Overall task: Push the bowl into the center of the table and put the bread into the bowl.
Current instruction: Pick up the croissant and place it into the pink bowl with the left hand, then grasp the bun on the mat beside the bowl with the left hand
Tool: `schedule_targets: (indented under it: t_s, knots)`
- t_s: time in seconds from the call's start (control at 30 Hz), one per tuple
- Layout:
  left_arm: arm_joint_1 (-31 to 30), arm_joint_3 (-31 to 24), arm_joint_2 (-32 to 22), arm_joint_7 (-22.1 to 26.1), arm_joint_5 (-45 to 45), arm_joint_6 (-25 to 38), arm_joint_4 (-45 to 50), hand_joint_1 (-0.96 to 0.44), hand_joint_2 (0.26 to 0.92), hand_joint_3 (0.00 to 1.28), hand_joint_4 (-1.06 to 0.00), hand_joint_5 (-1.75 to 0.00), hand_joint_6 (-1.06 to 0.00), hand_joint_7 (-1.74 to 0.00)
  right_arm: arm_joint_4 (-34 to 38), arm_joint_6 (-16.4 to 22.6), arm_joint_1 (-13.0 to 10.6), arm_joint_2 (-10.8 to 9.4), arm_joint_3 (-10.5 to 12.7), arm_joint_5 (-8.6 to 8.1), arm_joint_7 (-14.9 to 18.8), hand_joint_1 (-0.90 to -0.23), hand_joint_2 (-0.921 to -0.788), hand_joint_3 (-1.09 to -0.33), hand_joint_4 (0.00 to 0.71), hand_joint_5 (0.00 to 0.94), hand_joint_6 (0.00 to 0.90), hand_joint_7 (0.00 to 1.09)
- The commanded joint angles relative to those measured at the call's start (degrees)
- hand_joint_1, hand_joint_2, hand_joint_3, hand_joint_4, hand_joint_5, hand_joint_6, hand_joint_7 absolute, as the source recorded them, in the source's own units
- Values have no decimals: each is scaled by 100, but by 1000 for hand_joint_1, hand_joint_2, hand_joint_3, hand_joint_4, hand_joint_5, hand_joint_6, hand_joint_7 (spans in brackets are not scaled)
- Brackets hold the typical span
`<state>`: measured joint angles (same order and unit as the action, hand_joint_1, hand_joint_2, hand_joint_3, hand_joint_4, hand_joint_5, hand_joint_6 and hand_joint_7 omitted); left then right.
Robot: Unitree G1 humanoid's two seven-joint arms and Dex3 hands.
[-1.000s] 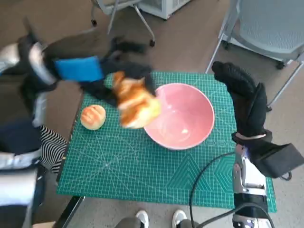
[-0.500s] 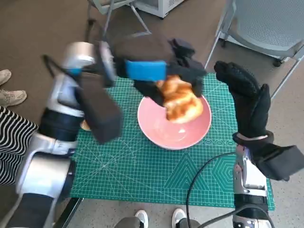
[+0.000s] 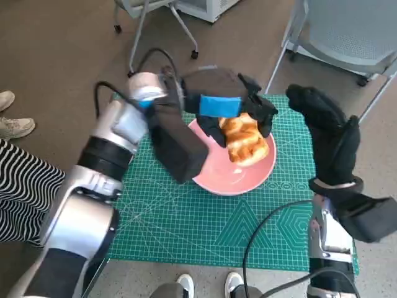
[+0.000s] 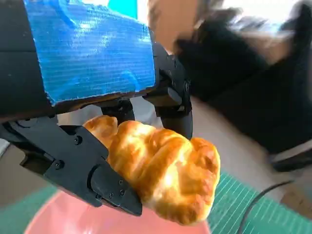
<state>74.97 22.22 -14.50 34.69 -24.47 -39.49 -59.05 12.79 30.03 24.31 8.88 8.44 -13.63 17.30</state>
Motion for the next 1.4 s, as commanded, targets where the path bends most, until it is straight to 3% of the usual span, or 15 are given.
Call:
schedule_targets:
  t_s: [0.03, 0.1, 0.17, 0.33, 0.6, 1.03, 1.23, 1.3, 1.4]
  knots:
    - [213, 68, 20, 387, -39, 639, 44, -41, 844, 71, -314, -233, -340, -349, -48, -108, -168, 39, 49, 23, -53, -686, -921, -724, 185, 2, 59, 561]
    - [187, 67, -22, 608, -2, 876, 150, -45, 823, 34, -176, -95, -272, -176, -63, -109, -172, 43, 61, 61, -83, -684, -921, -724, 185, 2, 59, 558]
    - [144, 32, -82, 771, 71, 988, 272, -56, 813, 19, -99, -48, -233, -108, -61, -111, -169, 44, 68, 87, -103, -682, -921, -724, 186, 2, 60, 556]
    - [8, -50, -242, 769, 133, 798, 487, -115, 794, 4, -29, -8, -200, -45, -33, -102, -154, 33, 65, 121, -134, -681, -921, -724, 187, 2, 62, 552]
    - [-89, -337, -707, 1055, 505, 593, 756, -170, 787, 1, -10, 0, -206, -34, 31, -81, -122, 17, 28, 160, -151, -683, -921, -725, 187, 2, 64, 546]
    - [-600, -1032, -2119, 1739, 1193, 770, 1931, -128, 787, 1, -8, -2, -219, -27, 145, -78, -47, 13, -16, 100, -63, -684, -921, -725, 187, 1, 67, 539]
    - [-760, -1200, -2763, 1711, 1148, 523, 1786, -285, 813, 15, -9, -1, -217, -27, 133, -104, -44, 54, 4, 33, -5, -685, -921, -724, 188, 2, 69, 537]
    - [-832, -1230, -2979, 1647, 1071, 423, 1747, -280, 812, 15, -11, -2, -209, -24, 135, -113, -40, 62, 8, 7, 20, -685, -921, -724, 188, 2, 69, 536]
    - [-958, -1253, -3223, 1531, 950, 411, 1776, -164, 796, 8, -12, -2, -182, -12, 149, -119, -32, 65, 16, -29, 62, -685, -921, -724, 188, 2, 70, 534]
